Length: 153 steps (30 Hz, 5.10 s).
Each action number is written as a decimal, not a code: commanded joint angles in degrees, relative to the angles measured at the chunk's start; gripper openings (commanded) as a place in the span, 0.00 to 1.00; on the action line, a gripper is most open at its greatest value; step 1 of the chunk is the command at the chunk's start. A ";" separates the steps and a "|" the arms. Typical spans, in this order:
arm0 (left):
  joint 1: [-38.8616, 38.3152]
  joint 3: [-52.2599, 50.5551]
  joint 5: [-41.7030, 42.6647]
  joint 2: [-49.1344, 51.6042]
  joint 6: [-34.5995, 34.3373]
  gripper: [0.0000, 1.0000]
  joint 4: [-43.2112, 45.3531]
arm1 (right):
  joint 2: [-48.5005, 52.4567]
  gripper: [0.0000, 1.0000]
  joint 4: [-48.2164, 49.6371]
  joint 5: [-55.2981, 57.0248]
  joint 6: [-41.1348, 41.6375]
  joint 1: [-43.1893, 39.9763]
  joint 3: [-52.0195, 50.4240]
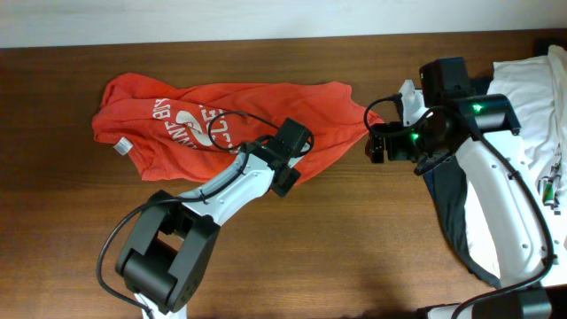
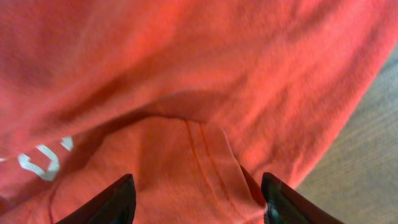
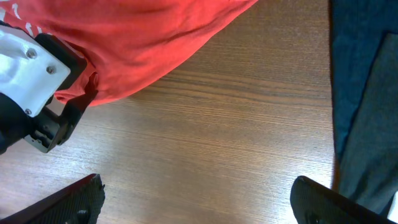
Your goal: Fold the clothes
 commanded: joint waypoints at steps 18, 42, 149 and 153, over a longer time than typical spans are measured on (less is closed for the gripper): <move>10.19 12.83 -3.34 -9.55 -17.16 0.00 -20.48 | -0.52 0.99 0.24 2.69 -0.22 -0.24 0.07; 29.55 9.03 24.81 -17.51 1.22 0.00 -45.05 | 30.21 0.88 34.99 5.97 16.83 -0.28 0.02; 29.73 -27.23 12.00 -13.62 -53.07 0.16 12.07 | 21.88 0.05 4.26 23.85 19.08 -6.54 -7.28; 34.10 -21.59 -0.31 -14.64 -41.03 0.00 9.31 | 21.88 0.05 4.24 23.87 19.08 -6.54 -7.28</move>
